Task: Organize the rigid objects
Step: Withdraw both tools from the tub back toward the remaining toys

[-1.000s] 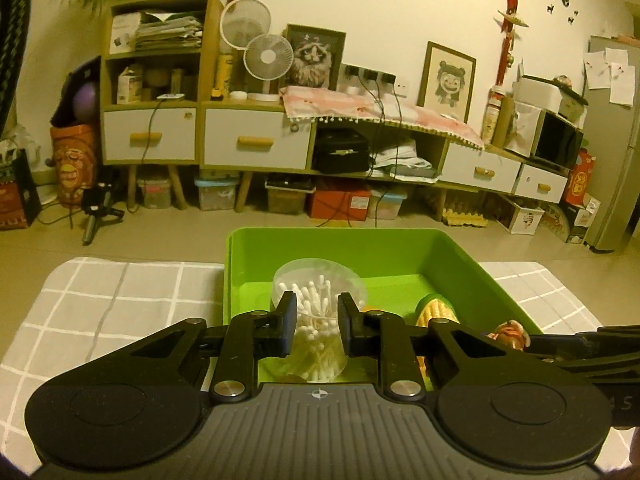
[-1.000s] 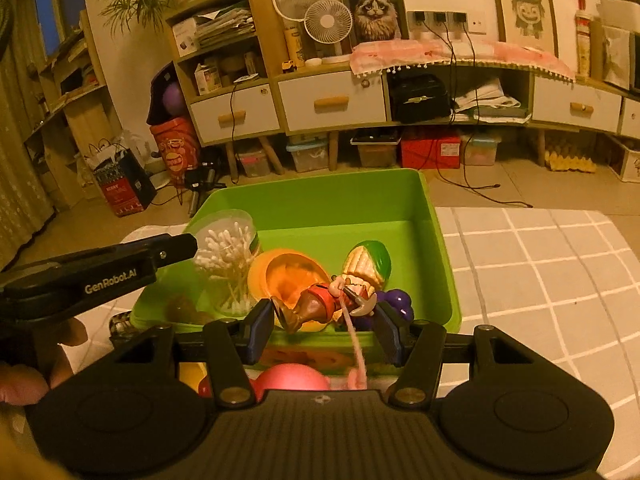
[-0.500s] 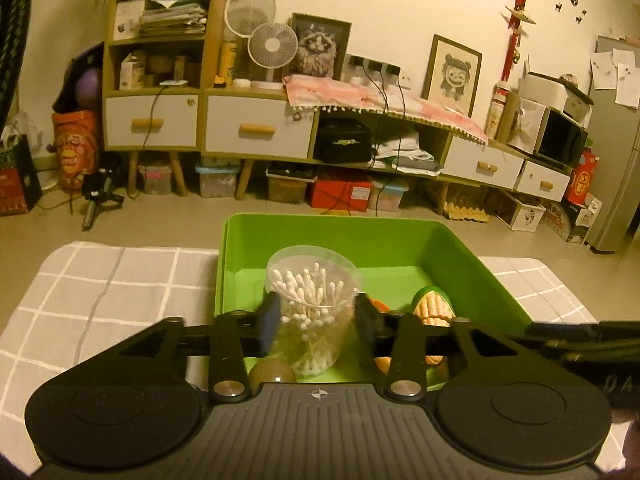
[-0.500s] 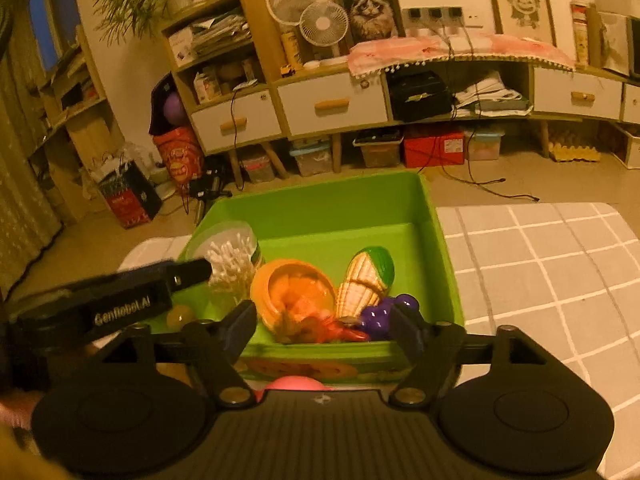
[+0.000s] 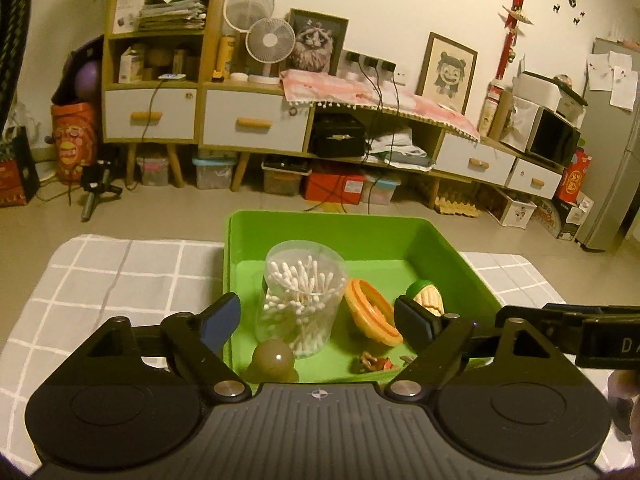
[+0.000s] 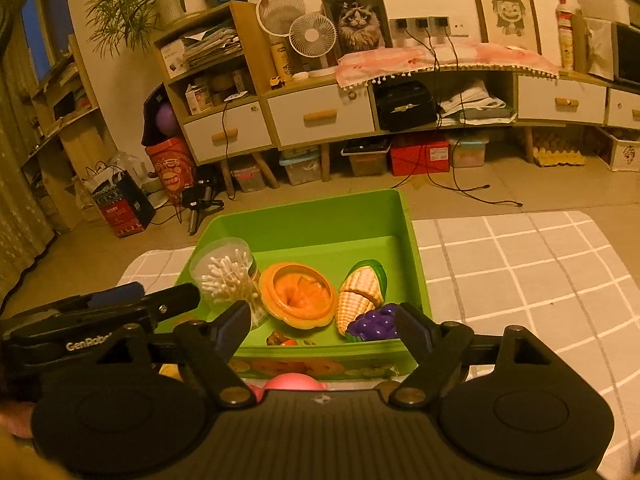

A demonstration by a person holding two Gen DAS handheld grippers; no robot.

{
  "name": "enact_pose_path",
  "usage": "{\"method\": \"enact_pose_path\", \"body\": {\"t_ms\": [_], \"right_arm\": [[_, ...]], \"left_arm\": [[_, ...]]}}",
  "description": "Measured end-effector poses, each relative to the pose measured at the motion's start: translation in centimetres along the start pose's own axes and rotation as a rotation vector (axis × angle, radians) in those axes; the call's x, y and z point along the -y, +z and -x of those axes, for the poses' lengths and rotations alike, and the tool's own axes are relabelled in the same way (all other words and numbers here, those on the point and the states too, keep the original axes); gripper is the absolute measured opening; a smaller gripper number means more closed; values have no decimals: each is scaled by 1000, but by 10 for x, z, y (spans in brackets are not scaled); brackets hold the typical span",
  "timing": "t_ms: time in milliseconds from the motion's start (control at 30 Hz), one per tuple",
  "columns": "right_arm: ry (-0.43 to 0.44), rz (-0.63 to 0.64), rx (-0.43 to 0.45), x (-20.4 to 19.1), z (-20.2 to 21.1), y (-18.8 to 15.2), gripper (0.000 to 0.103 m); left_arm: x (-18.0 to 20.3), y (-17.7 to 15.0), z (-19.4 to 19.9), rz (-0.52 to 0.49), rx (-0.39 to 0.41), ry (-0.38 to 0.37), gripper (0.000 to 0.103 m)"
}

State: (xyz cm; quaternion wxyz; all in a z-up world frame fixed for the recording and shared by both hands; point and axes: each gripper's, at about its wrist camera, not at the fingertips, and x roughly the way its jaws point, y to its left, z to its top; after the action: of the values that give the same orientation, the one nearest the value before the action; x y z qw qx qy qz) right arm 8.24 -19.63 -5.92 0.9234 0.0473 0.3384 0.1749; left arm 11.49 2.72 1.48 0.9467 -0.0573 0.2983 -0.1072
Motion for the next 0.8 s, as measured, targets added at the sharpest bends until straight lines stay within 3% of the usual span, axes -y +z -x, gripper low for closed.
{"method": "enact_pose_path", "body": {"t_ms": [167, 300, 400, 800], "right_arm": [[-2, 5, 6, -4, 14, 1, 65], [-8, 9, 12, -5, 22, 1, 65], [-11, 8, 18, -5, 29, -1, 70], [-54, -26, 4, 7, 36, -18, 71]], "left_arm": [[-4, 1, 10, 2, -24, -6, 87], [-10, 0, 19, 21, -28, 8, 101], [-15, -1, 28, 30, -16, 11, 101], [-43, -17, 44, 49, -90, 86, 101]]}}
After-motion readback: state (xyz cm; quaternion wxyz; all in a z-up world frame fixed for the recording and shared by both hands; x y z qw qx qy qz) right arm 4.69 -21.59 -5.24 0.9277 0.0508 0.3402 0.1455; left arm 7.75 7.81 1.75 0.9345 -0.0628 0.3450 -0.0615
